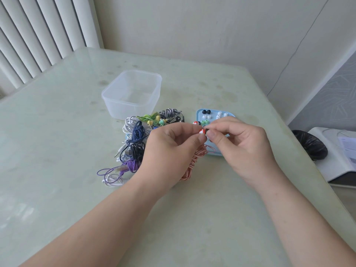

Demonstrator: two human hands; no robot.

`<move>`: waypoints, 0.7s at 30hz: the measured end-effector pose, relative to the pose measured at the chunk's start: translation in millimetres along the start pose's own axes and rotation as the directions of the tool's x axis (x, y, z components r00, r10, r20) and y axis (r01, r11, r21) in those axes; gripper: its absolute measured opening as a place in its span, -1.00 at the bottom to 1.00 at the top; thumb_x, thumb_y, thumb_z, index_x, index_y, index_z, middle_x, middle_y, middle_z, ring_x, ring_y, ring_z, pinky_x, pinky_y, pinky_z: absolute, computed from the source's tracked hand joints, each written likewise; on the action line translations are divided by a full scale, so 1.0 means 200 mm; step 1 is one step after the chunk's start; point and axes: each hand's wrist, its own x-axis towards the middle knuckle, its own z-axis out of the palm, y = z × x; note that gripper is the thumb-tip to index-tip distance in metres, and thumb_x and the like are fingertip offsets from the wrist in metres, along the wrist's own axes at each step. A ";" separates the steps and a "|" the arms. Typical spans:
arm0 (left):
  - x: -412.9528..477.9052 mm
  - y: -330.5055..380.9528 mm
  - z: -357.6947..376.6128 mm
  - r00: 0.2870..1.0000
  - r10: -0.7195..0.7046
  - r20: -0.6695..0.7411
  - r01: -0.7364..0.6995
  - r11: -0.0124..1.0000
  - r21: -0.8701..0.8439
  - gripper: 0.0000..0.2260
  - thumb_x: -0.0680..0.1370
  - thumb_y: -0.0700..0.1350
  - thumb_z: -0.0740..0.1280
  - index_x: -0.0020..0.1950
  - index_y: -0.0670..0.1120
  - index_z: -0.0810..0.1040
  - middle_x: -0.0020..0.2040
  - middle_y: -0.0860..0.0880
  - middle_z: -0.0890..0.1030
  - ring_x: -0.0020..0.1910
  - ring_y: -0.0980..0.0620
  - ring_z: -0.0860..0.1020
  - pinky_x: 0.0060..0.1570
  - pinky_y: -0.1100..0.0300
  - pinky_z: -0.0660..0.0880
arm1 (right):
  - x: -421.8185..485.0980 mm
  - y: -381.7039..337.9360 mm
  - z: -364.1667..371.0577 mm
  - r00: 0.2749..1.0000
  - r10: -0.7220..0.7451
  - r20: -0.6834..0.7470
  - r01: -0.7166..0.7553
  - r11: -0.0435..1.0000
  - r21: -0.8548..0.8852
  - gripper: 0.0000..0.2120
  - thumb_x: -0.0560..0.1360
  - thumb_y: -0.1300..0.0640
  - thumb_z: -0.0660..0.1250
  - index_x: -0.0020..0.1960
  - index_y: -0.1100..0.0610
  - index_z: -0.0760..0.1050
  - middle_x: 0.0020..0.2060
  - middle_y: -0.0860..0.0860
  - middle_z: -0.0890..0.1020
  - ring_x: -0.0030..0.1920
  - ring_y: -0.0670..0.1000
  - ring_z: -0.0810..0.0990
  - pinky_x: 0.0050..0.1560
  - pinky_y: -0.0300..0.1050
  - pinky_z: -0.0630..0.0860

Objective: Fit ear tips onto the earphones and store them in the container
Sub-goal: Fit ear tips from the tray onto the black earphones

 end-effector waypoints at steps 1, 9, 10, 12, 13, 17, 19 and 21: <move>0.00 0.00 0.00 1.000 -0.005 -0.003 0.005 1.000 0.000 -0.93 0.54 -0.23 0.51 -0.01 -0.08 0.74 -0.20 0.02 0.77 -0.23 0.14 0.72 -0.17 0.29 0.64 | 0.00 0.01 0.00 1.000 -0.025 -0.001 0.025 0.999 -0.037 -0.87 0.57 0.26 0.43 0.00 0.09 0.73 -0.05 -0.02 0.71 0.00 0.02 0.68 0.00 -0.12 0.59; 0.00 0.02 -0.01 1.000 0.000 0.018 0.002 0.995 -0.096 -0.88 0.56 -0.25 0.49 -0.08 -0.02 0.72 -0.16 -0.02 0.78 -0.16 0.09 0.73 -0.05 0.22 0.67 | 0.01 0.00 0.00 0.993 0.111 -0.028 -0.105 0.981 0.164 -0.84 0.60 0.27 0.39 0.12 0.13 0.70 -0.14 -0.05 0.74 -0.20 -0.12 0.66 -0.13 -0.27 0.52; 0.00 0.02 -0.01 1.000 -0.001 0.021 0.003 0.995 -0.095 -0.87 0.56 -0.25 0.49 -0.08 -0.02 0.72 -0.17 -0.02 0.77 -0.17 0.10 0.73 -0.06 0.23 0.67 | 0.01 0.00 0.00 0.994 0.104 -0.033 -0.096 0.977 0.191 -0.84 0.58 0.30 0.40 0.11 0.14 0.69 -0.13 -0.01 0.74 -0.18 -0.07 0.67 -0.14 -0.26 0.53; 0.00 0.01 0.00 0.999 -0.007 0.031 0.010 0.995 -0.097 -0.88 0.56 -0.27 0.48 -0.06 -0.05 0.72 -0.17 -0.02 0.77 -0.18 0.11 0.73 -0.10 0.26 0.65 | 0.01 0.00 0.00 0.997 0.076 -0.021 -0.071 0.981 0.178 -0.83 0.55 0.33 0.43 0.06 0.12 0.70 -0.15 0.05 0.74 -0.18 -0.03 0.67 -0.17 -0.25 0.53; 0.00 0.01 0.00 0.999 -0.013 0.033 0.016 0.996 -0.091 -0.89 0.56 -0.27 0.48 -0.04 -0.06 0.73 -0.16 -0.02 0.78 -0.18 0.11 0.73 -0.11 0.26 0.64 | 0.01 0.00 0.00 0.998 0.065 -0.007 -0.063 0.987 0.151 -0.83 0.55 0.33 0.44 0.04 0.09 0.70 -0.15 0.05 0.74 -0.19 -0.03 0.67 -0.18 -0.25 0.53; 0.00 0.00 -0.01 0.998 -0.022 0.057 0.027 0.996 -0.084 -0.93 0.58 -0.26 0.46 0.02 -0.15 0.73 -0.17 -0.05 0.77 -0.24 0.09 0.70 -0.16 0.24 0.62 | 0.01 0.00 0.00 1.000 0.002 0.019 -0.003 1.000 0.021 -0.81 0.56 0.28 0.43 0.01 0.00 0.69 -0.12 -0.04 0.74 -0.10 0.00 0.71 -0.06 -0.07 0.64; 0.00 -0.01 -0.02 0.998 -0.006 0.056 0.011 0.996 -0.085 -0.93 0.59 -0.26 0.45 0.04 -0.17 0.73 -0.16 -0.07 0.77 -0.24 0.07 0.70 -0.14 0.21 0.63 | 0.01 0.00 0.01 1.000 -0.016 0.020 0.016 1.000 0.008 -0.80 0.57 0.26 0.43 0.03 -0.03 0.69 -0.11 -0.04 0.74 -0.08 0.03 0.72 -0.03 0.00 0.66; 0.00 -0.01 -0.02 0.999 0.007 0.052 -0.002 0.994 -0.107 -0.93 0.58 -0.26 0.46 0.02 -0.15 0.73 -0.13 -0.09 0.77 -0.19 0.03 0.72 -0.08 0.16 0.65 | 0.00 -0.01 0.01 1.000 0.010 0.024 -0.012 0.998 0.058 -0.81 0.57 0.24 0.43 0.10 -0.01 0.69 -0.09 -0.03 0.75 -0.05 0.04 0.72 -0.04 -0.04 0.64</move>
